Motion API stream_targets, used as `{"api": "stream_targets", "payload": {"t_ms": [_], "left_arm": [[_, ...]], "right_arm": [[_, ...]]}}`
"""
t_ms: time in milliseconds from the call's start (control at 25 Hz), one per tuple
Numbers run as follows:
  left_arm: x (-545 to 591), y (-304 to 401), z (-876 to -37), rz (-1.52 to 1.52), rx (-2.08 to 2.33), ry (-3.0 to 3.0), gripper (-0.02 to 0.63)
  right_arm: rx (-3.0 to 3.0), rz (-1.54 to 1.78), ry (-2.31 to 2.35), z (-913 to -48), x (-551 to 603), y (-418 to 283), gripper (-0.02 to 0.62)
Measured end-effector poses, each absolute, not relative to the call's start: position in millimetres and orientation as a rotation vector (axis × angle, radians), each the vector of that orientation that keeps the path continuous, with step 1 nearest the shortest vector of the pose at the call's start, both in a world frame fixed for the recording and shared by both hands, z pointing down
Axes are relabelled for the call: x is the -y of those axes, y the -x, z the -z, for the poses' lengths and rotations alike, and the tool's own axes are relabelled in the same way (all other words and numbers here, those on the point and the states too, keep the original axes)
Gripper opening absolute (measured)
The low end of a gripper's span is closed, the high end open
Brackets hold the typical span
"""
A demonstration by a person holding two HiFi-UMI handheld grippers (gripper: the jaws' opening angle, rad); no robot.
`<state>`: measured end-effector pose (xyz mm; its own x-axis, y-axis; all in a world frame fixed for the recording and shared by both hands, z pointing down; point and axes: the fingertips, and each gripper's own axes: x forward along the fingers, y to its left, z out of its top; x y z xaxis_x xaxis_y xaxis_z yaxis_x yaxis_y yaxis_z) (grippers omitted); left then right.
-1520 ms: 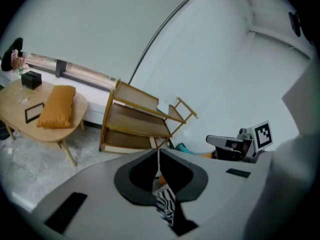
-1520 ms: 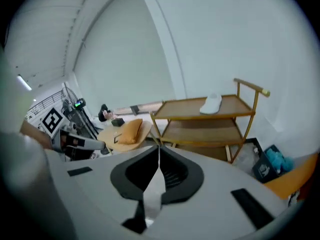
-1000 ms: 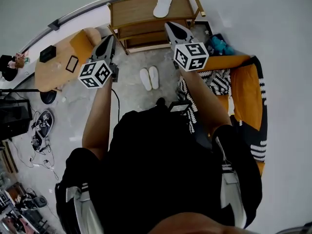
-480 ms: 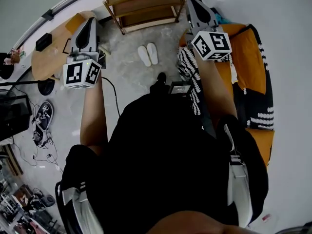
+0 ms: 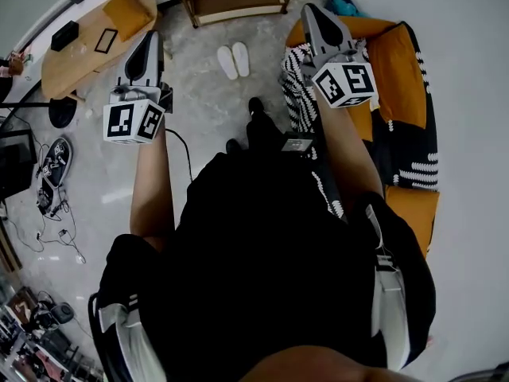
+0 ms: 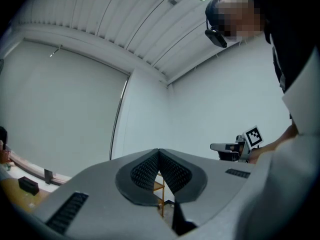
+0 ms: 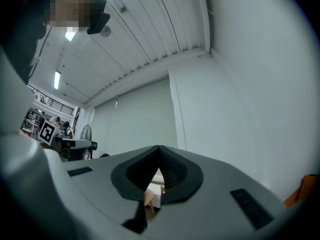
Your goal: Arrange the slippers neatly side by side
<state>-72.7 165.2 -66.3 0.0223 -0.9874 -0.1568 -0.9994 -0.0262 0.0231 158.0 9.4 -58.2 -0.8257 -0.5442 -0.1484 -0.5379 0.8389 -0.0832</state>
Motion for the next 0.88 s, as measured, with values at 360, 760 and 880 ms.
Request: {"api": "stream_targets", "payload": {"t_ms": [360, 760, 880], "left_arm": [[-199.5, 22.6, 53.7, -0.13, -2.17, 2.179, 0.015], [-223.4, -56.7, 37.6, -0.116, -2.231, 2.246, 0.015], [-234.2, -83.7, 31.3, -0.02, -2.219, 2.246, 0.015]], "right_arm": [[-2.943, 0.035, 0.697, 41.0, -43.2, -183.9, 0.032], [-3.016, 0.13, 0.566, 17.0, -80.8, -244.0, 0.032], [-2.998, 0.092, 0.519, 17.4, -93.6, -259.9, 0.032]]}}
